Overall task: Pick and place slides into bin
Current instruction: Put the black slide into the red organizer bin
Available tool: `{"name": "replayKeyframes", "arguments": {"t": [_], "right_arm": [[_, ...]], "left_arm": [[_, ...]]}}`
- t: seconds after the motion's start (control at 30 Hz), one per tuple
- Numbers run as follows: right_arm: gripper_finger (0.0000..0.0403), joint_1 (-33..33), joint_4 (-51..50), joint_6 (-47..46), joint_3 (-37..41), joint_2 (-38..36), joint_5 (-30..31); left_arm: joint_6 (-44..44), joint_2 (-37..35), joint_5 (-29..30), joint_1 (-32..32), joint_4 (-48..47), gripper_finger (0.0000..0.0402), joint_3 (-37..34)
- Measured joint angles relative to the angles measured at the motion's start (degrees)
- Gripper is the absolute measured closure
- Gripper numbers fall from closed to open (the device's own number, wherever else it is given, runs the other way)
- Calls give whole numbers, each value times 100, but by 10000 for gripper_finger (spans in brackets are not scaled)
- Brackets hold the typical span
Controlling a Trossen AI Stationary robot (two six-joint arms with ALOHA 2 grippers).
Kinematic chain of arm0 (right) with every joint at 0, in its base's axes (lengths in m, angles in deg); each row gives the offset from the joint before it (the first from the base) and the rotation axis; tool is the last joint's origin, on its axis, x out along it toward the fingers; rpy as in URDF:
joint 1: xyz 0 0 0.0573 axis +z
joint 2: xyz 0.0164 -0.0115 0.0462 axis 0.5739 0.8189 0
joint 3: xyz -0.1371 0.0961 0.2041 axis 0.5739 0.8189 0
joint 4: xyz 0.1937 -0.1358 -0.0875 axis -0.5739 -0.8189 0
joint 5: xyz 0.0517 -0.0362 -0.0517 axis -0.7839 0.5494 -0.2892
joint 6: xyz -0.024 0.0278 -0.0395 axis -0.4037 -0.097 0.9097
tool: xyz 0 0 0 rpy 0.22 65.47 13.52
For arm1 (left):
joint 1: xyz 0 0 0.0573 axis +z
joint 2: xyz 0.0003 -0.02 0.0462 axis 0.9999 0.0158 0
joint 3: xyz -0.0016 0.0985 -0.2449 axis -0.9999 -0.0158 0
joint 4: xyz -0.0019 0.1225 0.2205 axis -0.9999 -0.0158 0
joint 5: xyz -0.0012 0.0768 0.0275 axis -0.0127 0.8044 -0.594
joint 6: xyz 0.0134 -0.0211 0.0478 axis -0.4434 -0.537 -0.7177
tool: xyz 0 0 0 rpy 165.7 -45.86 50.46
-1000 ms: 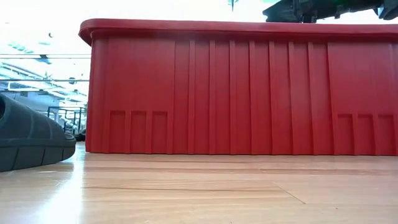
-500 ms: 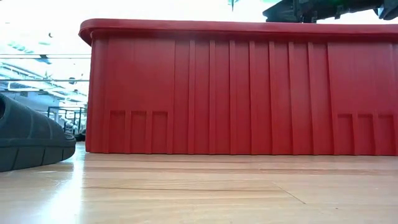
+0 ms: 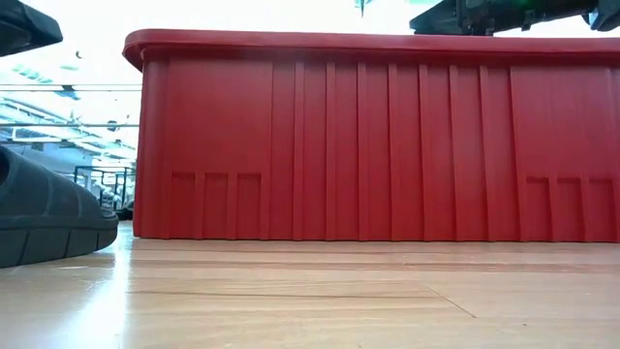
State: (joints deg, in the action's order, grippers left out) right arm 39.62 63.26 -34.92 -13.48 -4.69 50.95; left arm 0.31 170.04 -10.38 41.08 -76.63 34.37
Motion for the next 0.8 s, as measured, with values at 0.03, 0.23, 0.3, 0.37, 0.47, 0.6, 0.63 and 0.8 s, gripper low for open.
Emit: {"name": "replayKeyframes", "arguments": {"t": [0.03,0.23,0.3,0.37,0.47,0.6,0.63,0.8], "right_arm": [[206,0,-11,1,0,0,2],[206,0,-44,1,0,0,7],[206,0,-40,2,0,0,7],[206,-5,-40,2,0,11,7],[206,-15,-41,2,0,61,9],[206,-69,-38,28,0,155,9],[206,-93,-42,25,0,176,9],[206,-188,-42,4,0,259,9]], "left_arm": [[-27,32,23,14,-13,176,1],[-21,197,284,43,-142,176,4],[-13,202,413,55,-164,176,4],[-57,202,532,78,-162,176,4],[-149,202,738,87,-181,176,4],[-255,202,1076,97,-205,176,4],[-292,202,1164,108,-205,176,4],[-423,202,1222,156,-205,176,4]]}}
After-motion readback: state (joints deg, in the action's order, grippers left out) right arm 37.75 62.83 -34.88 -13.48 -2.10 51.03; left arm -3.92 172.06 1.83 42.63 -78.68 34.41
